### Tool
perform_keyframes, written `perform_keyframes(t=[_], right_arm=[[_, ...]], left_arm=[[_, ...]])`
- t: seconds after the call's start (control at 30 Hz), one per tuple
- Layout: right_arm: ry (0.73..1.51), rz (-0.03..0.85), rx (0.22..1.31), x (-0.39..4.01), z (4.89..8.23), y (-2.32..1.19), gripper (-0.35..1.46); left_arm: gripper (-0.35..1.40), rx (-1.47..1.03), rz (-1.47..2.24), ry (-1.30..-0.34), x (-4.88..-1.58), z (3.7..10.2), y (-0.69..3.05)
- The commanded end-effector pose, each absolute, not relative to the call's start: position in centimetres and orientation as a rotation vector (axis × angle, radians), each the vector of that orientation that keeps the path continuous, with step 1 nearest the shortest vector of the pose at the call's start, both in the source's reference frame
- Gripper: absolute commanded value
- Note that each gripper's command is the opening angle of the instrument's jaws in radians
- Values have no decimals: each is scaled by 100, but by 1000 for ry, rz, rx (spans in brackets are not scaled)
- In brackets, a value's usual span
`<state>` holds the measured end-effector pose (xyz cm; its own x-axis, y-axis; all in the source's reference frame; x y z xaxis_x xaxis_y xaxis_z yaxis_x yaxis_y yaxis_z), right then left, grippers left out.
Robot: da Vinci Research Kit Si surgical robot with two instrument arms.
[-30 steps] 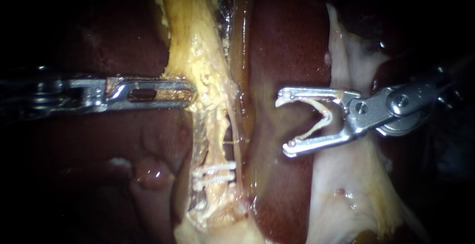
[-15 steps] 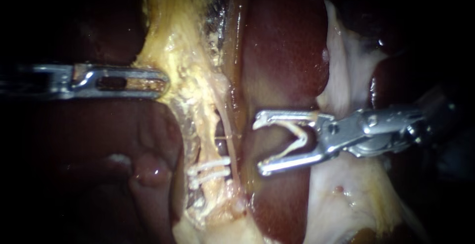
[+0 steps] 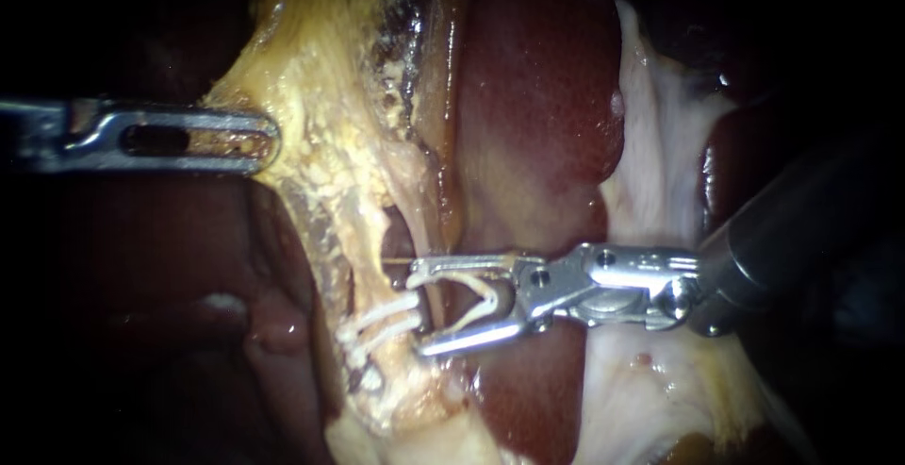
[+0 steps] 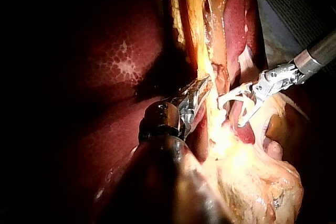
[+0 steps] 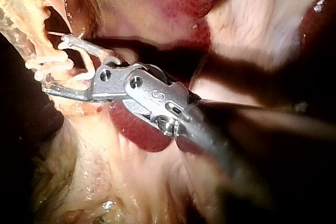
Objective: Clipping third clip left tube
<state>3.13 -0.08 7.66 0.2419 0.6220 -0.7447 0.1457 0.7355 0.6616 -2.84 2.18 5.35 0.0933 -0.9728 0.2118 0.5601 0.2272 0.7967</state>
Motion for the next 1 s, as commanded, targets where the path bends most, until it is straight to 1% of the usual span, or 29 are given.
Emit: perform_keyframes(t=[0.03, 0.27, 0.53, 0.6, 0.73, 0.9, 1.0], right_arm=[[1312, 366, 718, 316, 767, -8, 58], [1311, 366, 738, 334, 770, -4, 58], [1317, 339, 772, 360, 778, 2, 57], [1331, 328, 785, 363, 778, 3, 58], [1368, 310, 835, 366, 778, 4, 58], [1409, 278, 933, 364, 775, 2, 57], [1410, 260, 991, 357, 770, 2, 54]], left_arm=[[-35, 612, -1249, -843, -284, 537, 217], [-35, 609, -1249, -844, -286, 539, 215], [-35, 612, -1247, -845, -288, 541, 213], [-35, 612, -1247, -845, -288, 541, 213], [-35, 612, -1247, -845, -288, 541, 212], [-35, 613, -1246, -845, -286, 541, 212], [-35, 613, -1245, -845, -285, 542, 213]])
